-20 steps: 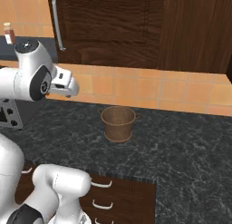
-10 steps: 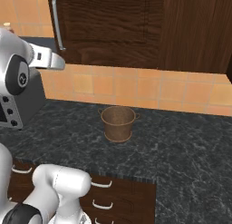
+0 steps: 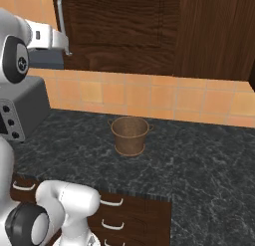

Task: Open the cabinet, pick up the bread from the cabinet and place it in the basket. Then move the basket to the dining counter.

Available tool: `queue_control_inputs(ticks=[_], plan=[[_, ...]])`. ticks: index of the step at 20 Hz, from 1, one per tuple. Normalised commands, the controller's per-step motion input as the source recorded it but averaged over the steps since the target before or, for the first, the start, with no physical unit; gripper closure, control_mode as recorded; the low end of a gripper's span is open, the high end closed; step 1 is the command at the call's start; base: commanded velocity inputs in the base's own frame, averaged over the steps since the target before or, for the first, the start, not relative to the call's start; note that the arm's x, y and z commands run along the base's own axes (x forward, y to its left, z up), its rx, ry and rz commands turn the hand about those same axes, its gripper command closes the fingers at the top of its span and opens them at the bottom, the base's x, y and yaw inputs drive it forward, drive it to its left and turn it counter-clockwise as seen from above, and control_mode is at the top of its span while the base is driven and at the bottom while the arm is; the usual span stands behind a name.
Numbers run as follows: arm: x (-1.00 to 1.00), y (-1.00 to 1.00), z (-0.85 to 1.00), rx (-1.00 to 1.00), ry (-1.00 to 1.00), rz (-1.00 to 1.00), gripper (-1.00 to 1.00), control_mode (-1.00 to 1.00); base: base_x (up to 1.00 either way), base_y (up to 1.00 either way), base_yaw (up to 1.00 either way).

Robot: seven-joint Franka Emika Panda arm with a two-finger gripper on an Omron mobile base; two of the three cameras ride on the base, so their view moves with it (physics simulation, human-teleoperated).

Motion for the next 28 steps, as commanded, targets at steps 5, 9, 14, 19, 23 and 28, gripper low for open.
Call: queue_control_inputs(ticks=[5,9,14,19,23,28], plan=[[0.46,0.08,0.13,0.0,-0.01,0.0,-1.0,-1.0,0.0,0.0,0.0],[0.63,0.01,-0.01,0.0,0.0,0.0,-1.0,-1.0,0.0,0.0,0.0],[0.65,0.21,-0.07,0.0,0.0,0.0,-1.0,-1.0,0.0,0.0,0.0],[0.64,0.08,-0.19,0.0,0.0,0.0,-1.0,-1.0,0.0,0.0,0.0],[0.7,0.13,-0.19,0.0,0.0,0.0,-1.0,-1.0,0.0,0.0,0.0],[0.64,0.06,-0.2,0.0,0.0,0.0,1.0,-1.0,0.0,0.0,0.0]])
